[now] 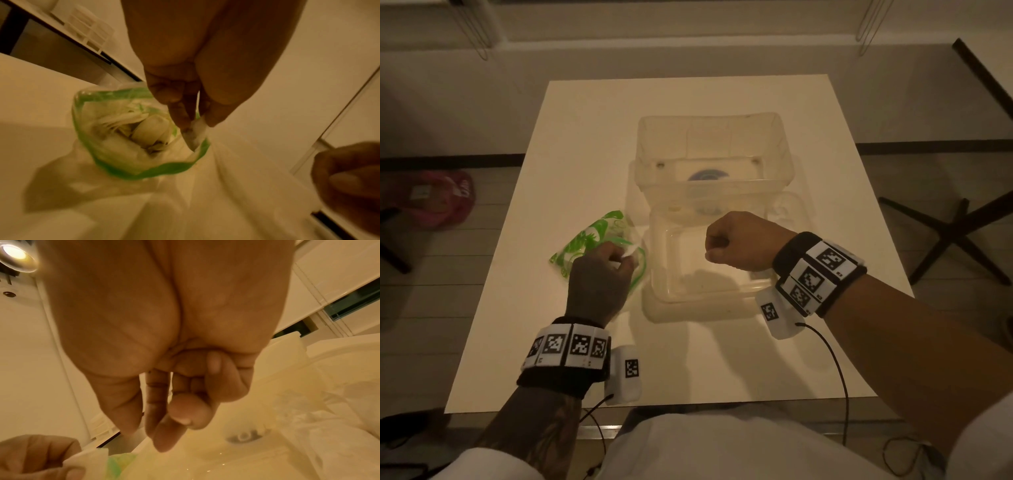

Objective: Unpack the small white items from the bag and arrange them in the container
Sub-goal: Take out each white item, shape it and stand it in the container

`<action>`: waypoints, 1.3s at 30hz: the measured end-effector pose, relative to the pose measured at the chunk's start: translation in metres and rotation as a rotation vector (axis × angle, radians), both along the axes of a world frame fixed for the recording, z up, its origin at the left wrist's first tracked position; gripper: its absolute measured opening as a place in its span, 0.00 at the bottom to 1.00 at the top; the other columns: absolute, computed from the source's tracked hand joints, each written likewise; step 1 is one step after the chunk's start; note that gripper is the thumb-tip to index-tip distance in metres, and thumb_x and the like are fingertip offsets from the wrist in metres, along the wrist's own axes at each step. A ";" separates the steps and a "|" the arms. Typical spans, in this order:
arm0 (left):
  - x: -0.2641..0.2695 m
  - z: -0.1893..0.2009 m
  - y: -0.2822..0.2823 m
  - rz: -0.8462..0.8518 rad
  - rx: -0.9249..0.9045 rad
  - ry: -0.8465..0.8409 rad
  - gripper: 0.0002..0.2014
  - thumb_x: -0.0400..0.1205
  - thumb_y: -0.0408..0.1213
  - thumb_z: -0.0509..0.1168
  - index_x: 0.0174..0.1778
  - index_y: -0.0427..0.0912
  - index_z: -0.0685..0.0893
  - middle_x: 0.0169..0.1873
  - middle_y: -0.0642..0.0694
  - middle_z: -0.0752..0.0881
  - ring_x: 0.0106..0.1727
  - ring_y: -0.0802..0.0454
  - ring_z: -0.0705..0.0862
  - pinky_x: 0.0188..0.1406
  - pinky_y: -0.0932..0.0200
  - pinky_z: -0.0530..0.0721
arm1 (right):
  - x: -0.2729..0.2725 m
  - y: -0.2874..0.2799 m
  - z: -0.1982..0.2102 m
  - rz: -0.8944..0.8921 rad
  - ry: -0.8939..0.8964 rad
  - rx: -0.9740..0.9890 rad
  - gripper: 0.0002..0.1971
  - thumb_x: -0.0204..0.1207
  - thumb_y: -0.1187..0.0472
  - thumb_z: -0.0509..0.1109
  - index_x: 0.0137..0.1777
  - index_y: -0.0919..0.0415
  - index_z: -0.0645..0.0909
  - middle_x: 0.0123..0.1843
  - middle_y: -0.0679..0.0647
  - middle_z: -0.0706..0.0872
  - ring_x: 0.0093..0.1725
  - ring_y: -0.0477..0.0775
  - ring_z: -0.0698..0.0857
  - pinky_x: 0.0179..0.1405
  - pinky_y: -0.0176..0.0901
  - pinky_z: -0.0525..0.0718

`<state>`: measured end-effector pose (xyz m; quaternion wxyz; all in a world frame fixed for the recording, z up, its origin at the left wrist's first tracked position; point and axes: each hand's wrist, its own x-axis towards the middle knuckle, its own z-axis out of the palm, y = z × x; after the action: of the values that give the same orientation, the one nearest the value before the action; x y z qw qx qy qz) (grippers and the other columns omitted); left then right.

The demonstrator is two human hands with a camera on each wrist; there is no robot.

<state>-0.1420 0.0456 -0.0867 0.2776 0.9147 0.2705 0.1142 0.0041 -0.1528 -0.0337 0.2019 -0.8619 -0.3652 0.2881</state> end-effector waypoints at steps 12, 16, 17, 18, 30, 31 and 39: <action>0.015 0.054 -0.033 -0.216 -0.523 -0.162 0.09 0.80 0.30 0.70 0.40 0.51 0.83 0.30 0.55 0.86 0.28 0.67 0.83 0.30 0.75 0.79 | -0.011 0.021 0.029 -0.071 0.166 0.251 0.19 0.87 0.48 0.55 0.55 0.61 0.82 0.43 0.49 0.86 0.37 0.46 0.82 0.35 0.33 0.77; 0.022 0.056 -0.044 -0.249 -0.552 -0.173 0.03 0.81 0.38 0.69 0.46 0.43 0.86 0.31 0.55 0.89 0.33 0.63 0.87 0.33 0.71 0.83 | -0.010 0.013 0.031 -0.077 0.073 0.292 0.16 0.77 0.45 0.71 0.60 0.51 0.80 0.47 0.43 0.84 0.40 0.41 0.83 0.38 0.32 0.79; 0.024 0.056 -0.046 -0.258 -0.552 -0.167 0.05 0.81 0.39 0.69 0.47 0.42 0.86 0.32 0.53 0.89 0.34 0.62 0.88 0.33 0.69 0.85 | -0.009 0.010 0.031 -0.071 0.048 0.314 0.16 0.74 0.45 0.74 0.59 0.49 0.80 0.47 0.42 0.84 0.40 0.40 0.83 0.39 0.32 0.80; 0.025 0.056 -0.048 -0.262 -0.557 -0.161 0.06 0.81 0.39 0.69 0.48 0.42 0.86 0.34 0.52 0.89 0.34 0.62 0.87 0.34 0.69 0.85 | -0.008 0.008 0.031 -0.063 0.036 0.331 0.14 0.73 0.47 0.76 0.56 0.49 0.81 0.46 0.41 0.84 0.40 0.39 0.82 0.39 0.31 0.80; 0.030 0.054 -0.076 -0.036 -0.773 -0.327 0.07 0.77 0.35 0.74 0.45 0.42 0.81 0.40 0.38 0.90 0.40 0.45 0.92 0.33 0.49 0.90 | 0.000 -0.006 0.036 -0.250 0.100 0.468 0.07 0.83 0.62 0.66 0.48 0.65 0.83 0.31 0.53 0.85 0.28 0.44 0.82 0.27 0.29 0.77; 0.031 0.053 -0.077 -0.031 -0.783 -0.330 0.06 0.77 0.34 0.73 0.44 0.41 0.82 0.39 0.37 0.90 0.40 0.45 0.92 0.33 0.49 0.90 | 0.000 -0.006 0.037 -0.253 0.097 0.471 0.07 0.83 0.62 0.66 0.48 0.64 0.83 0.31 0.54 0.85 0.27 0.44 0.82 0.27 0.29 0.78; 0.033 0.056 -0.081 -0.058 -0.721 -0.342 0.05 0.77 0.37 0.73 0.40 0.47 0.83 0.37 0.42 0.91 0.39 0.46 0.91 0.31 0.51 0.89 | -0.001 -0.007 0.037 -0.266 0.090 0.457 0.06 0.83 0.61 0.66 0.48 0.61 0.83 0.31 0.53 0.86 0.27 0.44 0.82 0.27 0.30 0.78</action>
<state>-0.1085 -0.0355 -0.0311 0.6250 0.7338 0.2171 0.1544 0.0028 -0.1597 0.0029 0.4433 -0.8208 -0.2948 0.2071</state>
